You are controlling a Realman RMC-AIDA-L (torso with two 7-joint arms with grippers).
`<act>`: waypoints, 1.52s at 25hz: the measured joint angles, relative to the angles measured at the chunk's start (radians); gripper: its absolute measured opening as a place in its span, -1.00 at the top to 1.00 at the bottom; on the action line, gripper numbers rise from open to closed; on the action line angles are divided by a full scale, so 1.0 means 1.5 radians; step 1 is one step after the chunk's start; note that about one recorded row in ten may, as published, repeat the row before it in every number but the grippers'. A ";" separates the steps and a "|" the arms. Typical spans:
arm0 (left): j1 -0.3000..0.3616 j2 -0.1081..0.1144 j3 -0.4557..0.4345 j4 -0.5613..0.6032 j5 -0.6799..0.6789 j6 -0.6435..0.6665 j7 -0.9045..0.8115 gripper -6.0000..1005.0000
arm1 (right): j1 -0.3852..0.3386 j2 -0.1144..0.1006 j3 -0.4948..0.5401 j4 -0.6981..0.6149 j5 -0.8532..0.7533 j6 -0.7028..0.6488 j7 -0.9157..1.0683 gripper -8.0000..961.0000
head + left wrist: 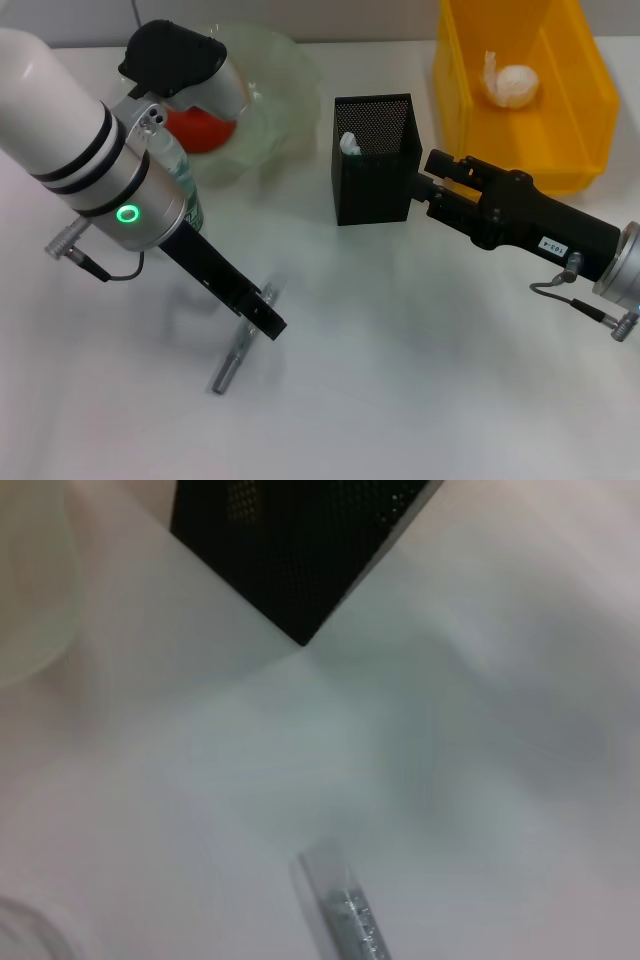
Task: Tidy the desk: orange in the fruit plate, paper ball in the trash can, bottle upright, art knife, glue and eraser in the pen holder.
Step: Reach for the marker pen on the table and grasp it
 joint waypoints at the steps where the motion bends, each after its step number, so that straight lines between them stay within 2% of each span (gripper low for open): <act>1: -0.001 0.000 -0.001 0.000 0.001 -0.005 0.000 -0.56 | 0.000 0.000 0.000 0.001 0.000 0.000 0.000 -0.15; 19: -0.014 -0.002 0.015 -0.013 0.005 -0.061 0.001 -0.56 | 0.000 0.000 0.000 0.001 0.000 0.001 -0.001 -0.15; 38: -0.014 -0.002 0.036 -0.026 0.007 -0.054 0.019 -0.56 | 0.000 0.000 0.000 0.001 0.000 0.001 0.000 -0.15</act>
